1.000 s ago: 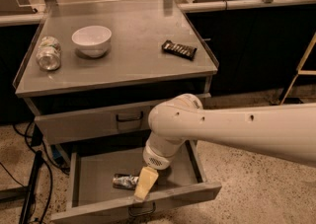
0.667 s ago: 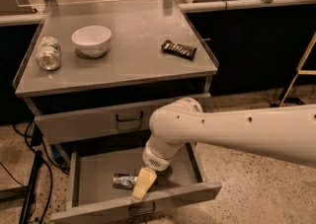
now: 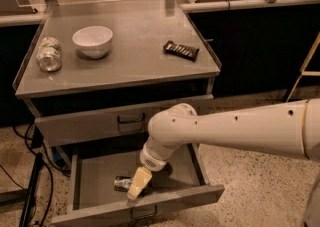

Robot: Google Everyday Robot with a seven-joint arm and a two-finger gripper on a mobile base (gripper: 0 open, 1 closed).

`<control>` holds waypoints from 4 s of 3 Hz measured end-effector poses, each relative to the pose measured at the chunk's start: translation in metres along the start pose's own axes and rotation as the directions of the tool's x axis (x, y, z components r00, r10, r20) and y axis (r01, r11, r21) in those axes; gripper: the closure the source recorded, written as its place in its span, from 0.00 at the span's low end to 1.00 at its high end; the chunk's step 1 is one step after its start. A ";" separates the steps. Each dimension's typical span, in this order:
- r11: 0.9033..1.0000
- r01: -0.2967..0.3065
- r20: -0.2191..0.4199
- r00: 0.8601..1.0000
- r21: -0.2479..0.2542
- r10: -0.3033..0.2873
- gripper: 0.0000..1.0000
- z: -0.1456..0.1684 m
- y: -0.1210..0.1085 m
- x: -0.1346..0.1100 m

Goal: Pick redbull can from middle drawer and place on counter

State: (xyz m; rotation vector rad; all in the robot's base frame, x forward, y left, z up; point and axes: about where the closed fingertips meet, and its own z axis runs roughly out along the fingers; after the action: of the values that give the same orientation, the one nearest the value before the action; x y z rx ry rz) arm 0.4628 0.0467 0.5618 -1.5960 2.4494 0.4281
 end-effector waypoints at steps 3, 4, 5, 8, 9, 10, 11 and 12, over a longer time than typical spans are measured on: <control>0.999 -0.011 0.019 1.000 -0.036 0.011 0.00 0.067 -0.001 -0.032; 0.996 -0.080 0.013 0.997 -0.031 0.080 0.00 0.100 -0.012 -0.028; 0.996 -0.083 0.010 0.996 -0.027 0.083 0.00 0.102 -0.015 -0.025; 0.988 -0.151 -0.001 0.988 0.009 0.152 0.00 0.125 -0.050 -0.006; 0.988 -0.151 -0.001 0.988 0.009 0.151 0.00 0.125 -0.050 -0.006; 0.990 -0.143 -0.007 0.990 -0.006 0.143 0.00 0.145 -0.040 -0.017; 0.987 -0.160 -0.012 0.987 -0.021 0.160 0.00 0.173 -0.037 -0.036; 0.986 -0.162 -0.013 0.987 -0.021 0.162 0.00 0.174 -0.037 -0.035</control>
Offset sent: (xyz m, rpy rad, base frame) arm 0.0232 0.0704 -0.0492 0.0738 0.0150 0.0534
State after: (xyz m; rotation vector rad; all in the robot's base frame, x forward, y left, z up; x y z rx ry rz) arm 0.5107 0.1219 0.4037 -1.4154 2.6025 0.4739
